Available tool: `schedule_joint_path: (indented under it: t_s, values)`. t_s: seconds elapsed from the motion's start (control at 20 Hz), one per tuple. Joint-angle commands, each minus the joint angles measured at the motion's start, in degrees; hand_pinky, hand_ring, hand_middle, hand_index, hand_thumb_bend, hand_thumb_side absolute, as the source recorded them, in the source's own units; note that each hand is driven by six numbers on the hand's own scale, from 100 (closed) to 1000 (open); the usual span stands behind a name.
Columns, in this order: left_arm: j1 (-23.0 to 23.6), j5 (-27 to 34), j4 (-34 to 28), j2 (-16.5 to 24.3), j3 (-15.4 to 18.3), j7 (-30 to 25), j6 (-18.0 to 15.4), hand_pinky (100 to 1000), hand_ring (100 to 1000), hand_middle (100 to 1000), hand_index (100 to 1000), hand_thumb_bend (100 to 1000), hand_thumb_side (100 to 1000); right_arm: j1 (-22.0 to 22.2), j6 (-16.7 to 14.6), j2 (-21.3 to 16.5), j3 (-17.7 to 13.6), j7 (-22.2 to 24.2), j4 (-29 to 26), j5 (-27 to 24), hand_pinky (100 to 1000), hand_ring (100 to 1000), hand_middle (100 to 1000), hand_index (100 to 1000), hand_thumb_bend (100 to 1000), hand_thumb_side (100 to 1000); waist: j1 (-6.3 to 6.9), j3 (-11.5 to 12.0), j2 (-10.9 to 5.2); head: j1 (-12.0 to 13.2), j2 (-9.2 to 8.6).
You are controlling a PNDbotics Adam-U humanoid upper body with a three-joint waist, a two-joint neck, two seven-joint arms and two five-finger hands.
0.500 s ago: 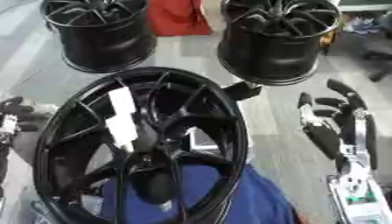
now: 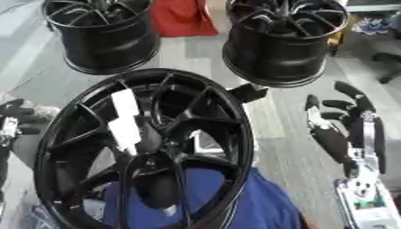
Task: Pull the pin out of the wheel hub.
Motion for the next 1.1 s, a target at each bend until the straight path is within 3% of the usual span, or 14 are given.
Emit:
schedule_joint_path:
  t_s: [0.05,0.15,0.35,0.65,0.9,1.1]
  values:
    - [-0.9,-0.4,-1.5,1.8,0.5,0.3,-0.2,608,677,635,816,182,631,-0.4,-0.1,-0.6,-0.1,-0.1,-1.4,0.4,584,686,803,808,325,256,0.12,-0.1,-0.6,0.1,-0.13]
    - [-1.5,-0.5,-2.2,4.5,0.7,0.4,-0.4,610,677,637,819,175,609,-0.3,-0.1,-0.7,-0.1,0.0,-1.3,0.4,584,686,803,808,325,256,0.32,-0.3,-0.79,0.1,-0.13]
    - [-3.4,-0.1,-4.5,13.7,0.8,0.7,-1.0,616,680,642,823,170,576,0.0,-0.1,-1.1,-0.2,0.0,-1.1,0.6,583,686,803,808,325,256,0.9,-0.4,-1.21,0.0,-0.13]
    - [-8.5,1.3,-7.3,33.9,-3.7,-3.9,-3.6,652,690,668,843,195,516,0.3,-0.1,-1.7,0.1,0.2,-0.8,0.8,583,686,803,809,325,256,1.87,-1.2,-1.65,0.1,-0.13]
    - [-15.1,0.5,-7.2,48.1,-10.7,-13.7,-7.3,695,701,697,868,236,514,0.5,-0.1,-2.2,0.5,0.5,-0.6,0.8,583,685,802,808,326,255,2.43,-2.1,-1.98,0.6,-0.13]
    - [-21.4,-3.0,-5.7,54.4,-17.2,-26.5,-10.3,750,738,751,883,298,510,0.6,-0.1,-2.6,0.8,0.9,-0.5,0.7,582,685,802,809,326,255,2.76,-2.7,-2.34,0.6,-0.13]
